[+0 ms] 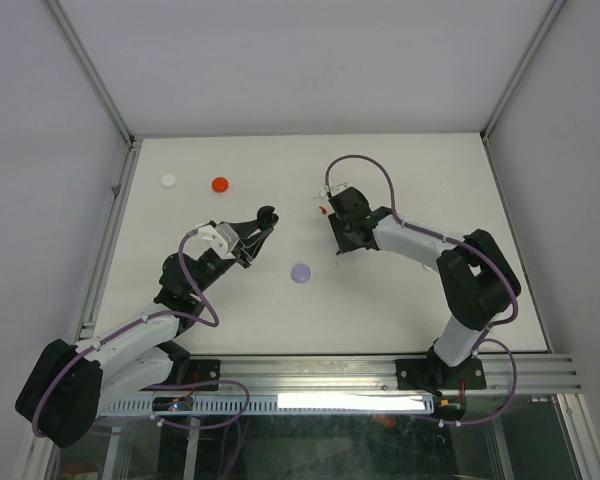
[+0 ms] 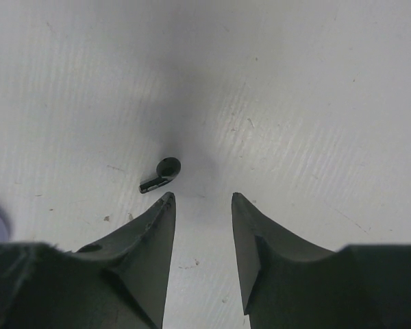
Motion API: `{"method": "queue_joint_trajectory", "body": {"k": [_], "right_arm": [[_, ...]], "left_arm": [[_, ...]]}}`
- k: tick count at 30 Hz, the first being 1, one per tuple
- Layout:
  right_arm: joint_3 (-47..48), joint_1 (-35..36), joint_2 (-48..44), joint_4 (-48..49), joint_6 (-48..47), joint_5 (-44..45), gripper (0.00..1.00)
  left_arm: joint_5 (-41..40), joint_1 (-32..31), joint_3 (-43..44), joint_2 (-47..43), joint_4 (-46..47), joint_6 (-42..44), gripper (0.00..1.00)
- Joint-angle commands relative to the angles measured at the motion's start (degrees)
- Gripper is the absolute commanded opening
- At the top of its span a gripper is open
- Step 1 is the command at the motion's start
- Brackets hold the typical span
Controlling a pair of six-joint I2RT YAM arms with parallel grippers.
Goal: Insert the wireless bluetooth earbuds into the charging case
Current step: Move the earbud to the center of the board, then pick up the earbud from the center of the board.
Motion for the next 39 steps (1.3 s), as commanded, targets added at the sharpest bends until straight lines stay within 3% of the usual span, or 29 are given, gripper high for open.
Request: {"method": "queue_joint_trajectory", "body": {"k": [1,32,39], "right_arm": [[2.72,-0.30,-4.11,1.16,0.88,-3.06,0.41],[4.56,-2.13,6.42,4.27,0.85,-8.98,0.27],[4.40,-2.11,5.58,2.86,0.79,-8.65,0.18]], "left_arm": [[1.35,0.29,1.70,-0.49,3.11,-0.56,0.00],[1.69,0.29,1.78,-0.36,2.93,-0.44,0.00],[1.92,0.30,1.83,-0.18,2.93,-0.53,0.00]]}}
